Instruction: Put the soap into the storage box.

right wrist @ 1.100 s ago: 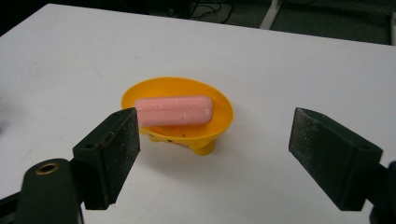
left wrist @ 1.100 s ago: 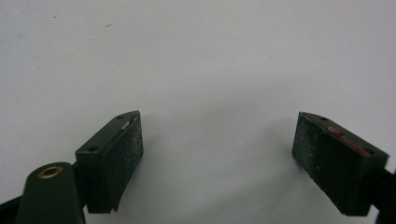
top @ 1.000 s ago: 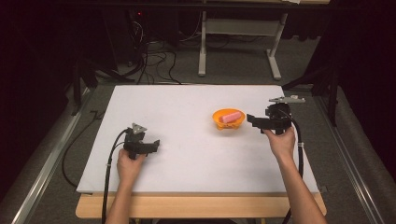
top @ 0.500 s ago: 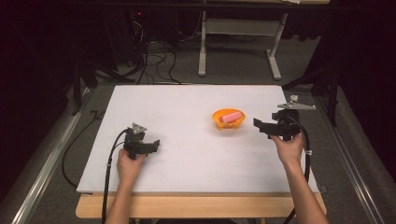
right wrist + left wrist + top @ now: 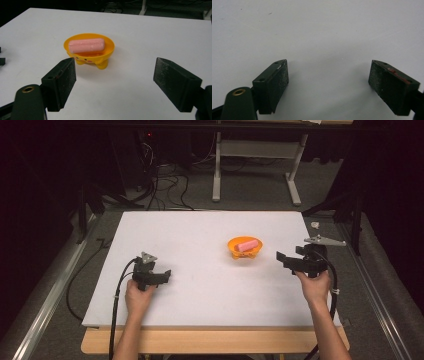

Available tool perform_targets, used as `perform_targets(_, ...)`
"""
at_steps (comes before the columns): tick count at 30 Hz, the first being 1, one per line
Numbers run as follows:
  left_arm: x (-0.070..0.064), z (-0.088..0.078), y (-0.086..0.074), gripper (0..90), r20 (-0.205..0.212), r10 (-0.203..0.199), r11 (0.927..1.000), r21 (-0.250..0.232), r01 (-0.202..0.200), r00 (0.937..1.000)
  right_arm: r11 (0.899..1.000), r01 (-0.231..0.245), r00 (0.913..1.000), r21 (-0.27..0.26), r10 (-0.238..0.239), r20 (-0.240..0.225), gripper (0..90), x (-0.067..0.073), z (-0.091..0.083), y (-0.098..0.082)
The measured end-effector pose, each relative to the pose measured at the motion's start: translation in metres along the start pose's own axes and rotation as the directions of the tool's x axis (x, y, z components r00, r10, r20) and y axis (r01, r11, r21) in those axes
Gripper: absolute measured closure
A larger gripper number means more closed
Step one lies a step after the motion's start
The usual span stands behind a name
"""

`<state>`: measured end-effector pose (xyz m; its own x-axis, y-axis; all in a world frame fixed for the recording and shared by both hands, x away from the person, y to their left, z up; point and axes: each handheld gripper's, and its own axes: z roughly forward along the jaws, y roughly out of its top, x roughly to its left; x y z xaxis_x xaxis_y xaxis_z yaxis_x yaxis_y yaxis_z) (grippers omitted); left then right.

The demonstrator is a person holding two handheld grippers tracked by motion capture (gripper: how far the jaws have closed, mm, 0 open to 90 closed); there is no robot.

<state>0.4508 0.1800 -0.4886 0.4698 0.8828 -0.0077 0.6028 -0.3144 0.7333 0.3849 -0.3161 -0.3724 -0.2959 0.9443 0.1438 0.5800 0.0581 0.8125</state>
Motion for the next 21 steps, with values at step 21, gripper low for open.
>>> perform_targets(21,0.0,0.0,0.0,16.8,0.0,0.0,1.0,0.001,0.0,1.0,0.999,-0.051,0.9987,0.018,0.051,0.001,20.5,-0.014,0.006,-0.032)
